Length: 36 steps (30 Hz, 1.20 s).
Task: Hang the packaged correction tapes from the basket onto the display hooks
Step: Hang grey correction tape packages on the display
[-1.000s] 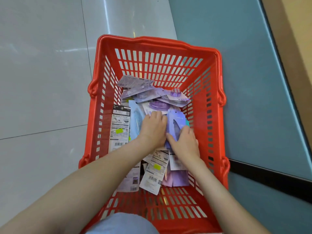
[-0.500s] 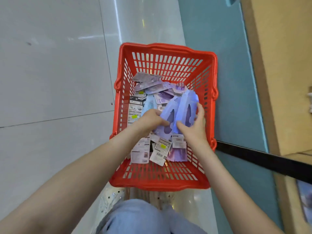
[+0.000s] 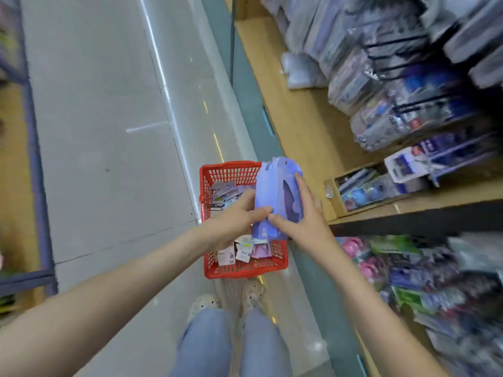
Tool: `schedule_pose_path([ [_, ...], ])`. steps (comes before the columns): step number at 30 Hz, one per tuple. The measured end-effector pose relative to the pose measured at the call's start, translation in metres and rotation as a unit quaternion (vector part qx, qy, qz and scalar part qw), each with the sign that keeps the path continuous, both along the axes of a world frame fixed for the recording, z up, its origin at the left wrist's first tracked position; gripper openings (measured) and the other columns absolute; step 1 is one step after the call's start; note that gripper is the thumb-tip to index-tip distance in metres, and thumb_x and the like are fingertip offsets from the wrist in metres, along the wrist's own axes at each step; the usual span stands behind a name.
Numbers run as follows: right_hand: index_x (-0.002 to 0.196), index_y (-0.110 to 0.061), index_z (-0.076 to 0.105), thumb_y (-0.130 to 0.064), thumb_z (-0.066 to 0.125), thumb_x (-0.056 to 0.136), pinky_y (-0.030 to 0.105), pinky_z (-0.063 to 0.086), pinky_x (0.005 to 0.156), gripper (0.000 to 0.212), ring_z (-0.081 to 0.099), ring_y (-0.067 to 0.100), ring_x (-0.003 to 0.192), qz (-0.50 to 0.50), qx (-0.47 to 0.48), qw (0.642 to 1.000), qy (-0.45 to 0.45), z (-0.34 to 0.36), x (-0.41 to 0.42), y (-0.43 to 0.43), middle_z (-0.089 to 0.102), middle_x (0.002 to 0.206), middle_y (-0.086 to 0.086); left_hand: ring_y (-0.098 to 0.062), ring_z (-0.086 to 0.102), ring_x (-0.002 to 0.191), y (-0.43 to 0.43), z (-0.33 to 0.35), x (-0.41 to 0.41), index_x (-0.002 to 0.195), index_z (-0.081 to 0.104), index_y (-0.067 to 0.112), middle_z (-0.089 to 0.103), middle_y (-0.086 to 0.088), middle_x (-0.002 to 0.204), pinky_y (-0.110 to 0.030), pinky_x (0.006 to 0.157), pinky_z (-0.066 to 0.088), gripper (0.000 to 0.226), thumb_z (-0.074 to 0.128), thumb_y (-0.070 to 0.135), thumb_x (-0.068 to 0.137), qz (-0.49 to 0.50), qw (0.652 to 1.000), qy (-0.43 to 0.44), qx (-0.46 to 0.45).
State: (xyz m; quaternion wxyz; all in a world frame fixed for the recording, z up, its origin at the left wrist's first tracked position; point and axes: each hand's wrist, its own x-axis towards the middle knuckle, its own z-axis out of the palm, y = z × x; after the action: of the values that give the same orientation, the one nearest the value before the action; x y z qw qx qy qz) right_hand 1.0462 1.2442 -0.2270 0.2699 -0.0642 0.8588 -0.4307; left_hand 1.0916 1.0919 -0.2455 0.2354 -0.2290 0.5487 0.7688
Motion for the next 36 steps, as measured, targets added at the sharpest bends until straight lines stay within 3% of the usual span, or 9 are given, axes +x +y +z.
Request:
schedule_pose_path([
  [7, 0.150, -0.033, 0.017, -0.035, 0.071, 0.083, 0.022, 0.027, 0.106, 0.087, 0.023, 0.003, 0.136, -0.064, -0.022, 0.995, 0.080, 0.197, 0.073, 0.047, 0.024, 0.150, -0.012, -0.014, 0.067, 0.097, 0.035, 0.194, 0.041, 0.125, 0.048, 0.010, 0.065, -0.009, 0.116, -0.029, 0.079, 0.056, 0.030, 0.054, 0.010, 0.096, -0.117, 0.984, 0.124, -0.056],
  [10, 0.148, -0.028, 0.025, -0.041, 0.068, 0.084, 0.012, 0.026, 0.092, 0.078, 0.030, -0.001, 0.127, -0.091, 0.001, 0.981, 0.171, 0.267, 0.104, 0.077, 0.029, 0.146, -0.011, -0.004, 0.069, 0.077, 0.065, 0.262, 0.061, 0.115, 0.053, 0.012, 0.069, -0.005, 0.101, -0.018, 0.063, 0.055, 0.021, 0.057, 0.008, 0.094, -0.154, 0.964, 0.205, -0.074],
  [14, 0.146, -0.024, 0.026, -0.049, 0.068, 0.079, 0.006, 0.026, 0.082, 0.083, 0.032, 0.000, 0.125, -0.100, 0.038, 0.950, 0.294, 0.348, 0.159, 0.135, 0.027, 0.150, -0.007, -0.021, 0.066, 0.101, 0.119, 0.336, 0.091, 0.121, 0.049, 0.008, 0.064, -0.010, 0.117, -0.046, 0.090, 0.054, 0.033, 0.063, 0.008, 0.090, -0.180, 0.939, 0.280, -0.088],
  [19, 0.151, -0.034, 0.012, -0.037, 0.064, 0.089, 0.011, 0.030, 0.075, 0.081, 0.040, 0.011, 0.112, -0.142, 0.082, 0.919, 0.358, 0.403, 0.251, 0.239, 0.034, 0.130, -0.001, -0.010, 0.067, 0.088, 0.224, 0.399, 0.157, 0.118, 0.047, 0.003, 0.065, -0.011, 0.113, -0.023, 0.065, 0.055, 0.029, 0.059, 0.007, 0.092, -0.238, 0.894, 0.371, -0.083],
  [23, 0.145, -0.049, 0.008, -0.032, 0.063, 0.089, 0.016, 0.032, 0.072, 0.081, 0.039, 0.010, 0.096, -0.199, 0.130, 0.885, 0.401, 0.454, 0.330, 0.327, 0.029, 0.113, 0.000, -0.021, 0.065, 0.102, 0.325, 0.449, 0.215, 0.121, 0.046, -0.001, 0.062, -0.012, 0.119, -0.026, 0.075, 0.057, 0.030, 0.057, 0.005, 0.093, -0.270, 0.855, 0.438, -0.072],
  [27, 0.148, -0.048, 0.008, -0.029, 0.062, 0.086, 0.002, 0.033, 0.070, 0.085, 0.041, 0.007, 0.080, -0.235, 0.174, 0.855, 0.428, 0.519, 0.390, 0.398, 0.030, 0.108, 0.001, -0.007, 0.062, 0.087, 0.410, 0.504, 0.253, 0.108, 0.046, 0.007, 0.062, -0.004, 0.106, -0.016, 0.066, 0.052, 0.021, 0.060, 0.005, 0.091, -0.278, 0.811, 0.510, -0.070],
  [30, 0.148, -0.051, 0.008, -0.030, 0.060, 0.084, 0.008, 0.034, 0.064, 0.085, 0.045, 0.003, 0.077, -0.256, 0.194, 0.839, 0.440, 0.563, 0.410, 0.437, 0.031, 0.107, -0.002, -0.016, 0.065, 0.102, 0.456, 0.547, 0.265, 0.120, 0.049, 0.007, 0.064, -0.005, 0.116, -0.031, 0.081, 0.055, 0.033, 0.062, 0.014, 0.091, -0.314, 0.771, 0.546, -0.090],
  [32, 0.147, -0.052, 0.009, -0.029, 0.059, 0.084, 0.011, 0.038, 0.069, 0.084, 0.049, 0.006, 0.083, -0.273, 0.194, 0.819, 0.465, 0.584, 0.414, 0.458, 0.032, 0.114, -0.001, -0.014, 0.066, 0.102, 0.478, 0.576, 0.268, 0.126, 0.048, 0.015, 0.065, -0.002, 0.118, -0.030, 0.076, 0.056, 0.037, 0.062, 0.018, 0.092, -0.339, 0.759, 0.551, -0.072],
  [36, 0.148, -0.050, 0.013, -0.030, 0.061, 0.081, 0.010, 0.038, 0.067, 0.085, 0.047, 0.003, 0.088, -0.323, 0.171, 0.777, 0.513, 0.619, 0.421, 0.495, 0.035, 0.116, 0.003, -0.018, 0.066, 0.104, 0.516, 0.619, 0.273, 0.122, 0.051, 0.016, 0.065, -0.005, 0.118, -0.046, 0.089, 0.054, 0.052, 0.073, 0.027, 0.076, -0.339, 0.726, 0.596, -0.056],
])
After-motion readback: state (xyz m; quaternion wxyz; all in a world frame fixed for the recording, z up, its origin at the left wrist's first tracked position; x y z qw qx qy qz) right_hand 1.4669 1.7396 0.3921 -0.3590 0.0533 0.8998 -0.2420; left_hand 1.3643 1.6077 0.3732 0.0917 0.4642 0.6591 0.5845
